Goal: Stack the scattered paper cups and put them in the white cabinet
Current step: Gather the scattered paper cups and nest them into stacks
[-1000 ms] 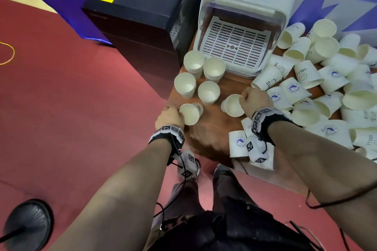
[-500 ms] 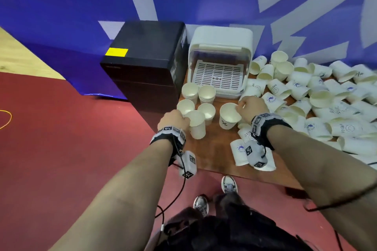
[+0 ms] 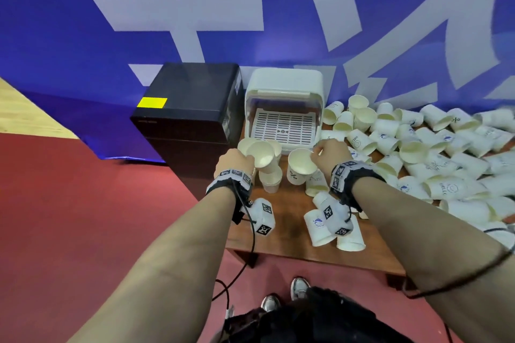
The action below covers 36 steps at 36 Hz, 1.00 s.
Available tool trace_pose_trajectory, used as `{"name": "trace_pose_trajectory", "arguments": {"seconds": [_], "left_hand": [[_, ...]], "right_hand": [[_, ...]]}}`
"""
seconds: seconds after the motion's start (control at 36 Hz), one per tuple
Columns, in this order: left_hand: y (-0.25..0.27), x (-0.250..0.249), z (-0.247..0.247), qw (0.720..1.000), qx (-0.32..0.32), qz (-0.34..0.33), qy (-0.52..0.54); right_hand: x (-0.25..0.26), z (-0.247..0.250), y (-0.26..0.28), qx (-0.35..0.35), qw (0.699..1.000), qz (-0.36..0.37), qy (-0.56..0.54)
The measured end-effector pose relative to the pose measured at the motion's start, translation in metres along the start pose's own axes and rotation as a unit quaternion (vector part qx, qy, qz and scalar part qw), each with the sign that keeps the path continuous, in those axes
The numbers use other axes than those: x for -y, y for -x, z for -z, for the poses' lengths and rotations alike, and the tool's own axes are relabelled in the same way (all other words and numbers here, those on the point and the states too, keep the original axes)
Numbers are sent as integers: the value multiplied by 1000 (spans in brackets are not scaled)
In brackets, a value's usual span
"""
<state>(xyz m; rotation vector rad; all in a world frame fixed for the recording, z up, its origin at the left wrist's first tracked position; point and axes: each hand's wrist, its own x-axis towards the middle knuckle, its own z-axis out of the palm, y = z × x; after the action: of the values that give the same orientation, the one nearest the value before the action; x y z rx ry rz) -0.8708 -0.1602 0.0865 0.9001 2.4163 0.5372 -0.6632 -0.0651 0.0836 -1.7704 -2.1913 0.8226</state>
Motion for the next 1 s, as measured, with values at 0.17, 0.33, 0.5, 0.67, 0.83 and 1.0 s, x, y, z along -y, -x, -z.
{"name": "trace_pose_trajectory", "arguments": {"seconds": [0.17,0.33,0.5,0.67,0.83,1.0], "left_hand": [[-12,-6,-19,999,18,24,-12],[-16,-6,-38,997,34,41,-49],[-21,-5,-49,997,44,41,-48],[-26,1,-54,995,75,32,-53],[-28,4,-55,996,68,36,-47],[-28,10,-47,993,83,55,-65]], "right_hand": [[-13,4,-11,-1,1000,-14,-7],[-28,7,-22,10,999,-33,1],[-33,7,-29,12,999,-42,8],[-36,4,-36,16,999,-50,-5],[-33,1,-45,26,998,-53,-18],[-15,-7,-55,33,998,-48,-38]]}}
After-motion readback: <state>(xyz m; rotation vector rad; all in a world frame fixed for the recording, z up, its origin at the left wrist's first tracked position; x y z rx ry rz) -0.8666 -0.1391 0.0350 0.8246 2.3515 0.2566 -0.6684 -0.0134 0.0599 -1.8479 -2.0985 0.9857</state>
